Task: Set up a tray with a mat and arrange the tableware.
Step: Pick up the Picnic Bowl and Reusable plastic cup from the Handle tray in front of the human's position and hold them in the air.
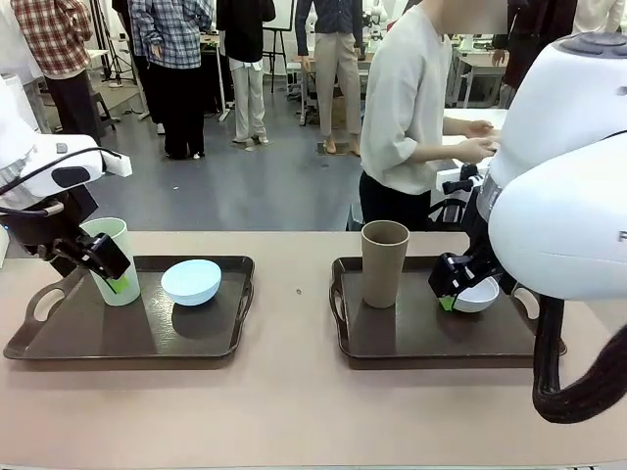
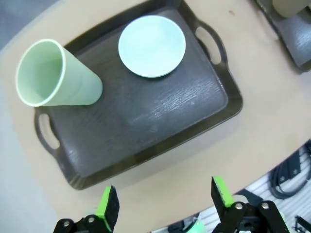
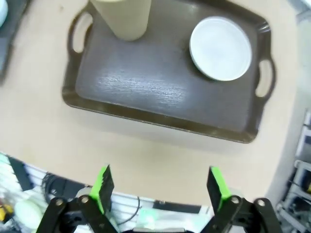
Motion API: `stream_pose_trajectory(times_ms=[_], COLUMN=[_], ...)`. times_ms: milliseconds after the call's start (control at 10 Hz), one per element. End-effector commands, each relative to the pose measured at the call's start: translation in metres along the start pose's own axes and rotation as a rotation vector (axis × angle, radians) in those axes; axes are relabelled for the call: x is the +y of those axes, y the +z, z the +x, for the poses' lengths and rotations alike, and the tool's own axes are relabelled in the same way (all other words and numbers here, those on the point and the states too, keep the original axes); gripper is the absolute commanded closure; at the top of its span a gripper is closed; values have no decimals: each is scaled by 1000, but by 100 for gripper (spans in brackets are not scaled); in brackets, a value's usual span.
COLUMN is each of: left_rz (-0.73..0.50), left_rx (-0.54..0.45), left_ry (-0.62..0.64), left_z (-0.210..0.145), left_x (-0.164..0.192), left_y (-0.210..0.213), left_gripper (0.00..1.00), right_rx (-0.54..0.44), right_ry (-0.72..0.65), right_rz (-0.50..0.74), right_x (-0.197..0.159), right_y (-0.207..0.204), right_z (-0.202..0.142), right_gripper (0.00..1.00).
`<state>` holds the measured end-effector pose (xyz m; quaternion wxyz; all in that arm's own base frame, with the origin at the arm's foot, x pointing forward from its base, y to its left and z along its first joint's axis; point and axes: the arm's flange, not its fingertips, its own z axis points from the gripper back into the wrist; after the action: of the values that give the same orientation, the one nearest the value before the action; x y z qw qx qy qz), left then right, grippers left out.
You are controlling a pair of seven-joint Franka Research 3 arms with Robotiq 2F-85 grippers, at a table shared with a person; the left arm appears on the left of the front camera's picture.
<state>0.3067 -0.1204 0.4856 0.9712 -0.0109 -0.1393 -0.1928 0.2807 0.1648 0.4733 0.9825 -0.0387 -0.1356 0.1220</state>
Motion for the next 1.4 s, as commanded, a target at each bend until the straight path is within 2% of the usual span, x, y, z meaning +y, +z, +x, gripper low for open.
stream_pose_trajectory(times_ms=[0,300,400,500,800,1100,1300], left_rz=[6,4,-39,-157,-437,-686,-780], left_rx=[-2,5,19,-32,-122,-256,-335], left_ry=[-22,-12,15,56,176,290,377], left_z=[5,1,7,5,-23,-61,-91], left_x=[-8,-4,16,45,101,151,189], left_y=[-7,-4,-4,6,25,38,47], left_gripper=[0,0,0,0,0,0,0], right_rx=[15,17,83,73,1,-131,-146], right_ry=[33,11,1,-64,-196,-273,-314], right_rz=[13,5,103,240,578,917,1048], right_x=[-9,-4,-28,-69,-166,-237,-271], right_y=[-24,-13,-13,-6,17,34,31], right_z=[14,6,9,6,-23,-52,-69], right_gripper=[0,0,0,0,0,0,0])
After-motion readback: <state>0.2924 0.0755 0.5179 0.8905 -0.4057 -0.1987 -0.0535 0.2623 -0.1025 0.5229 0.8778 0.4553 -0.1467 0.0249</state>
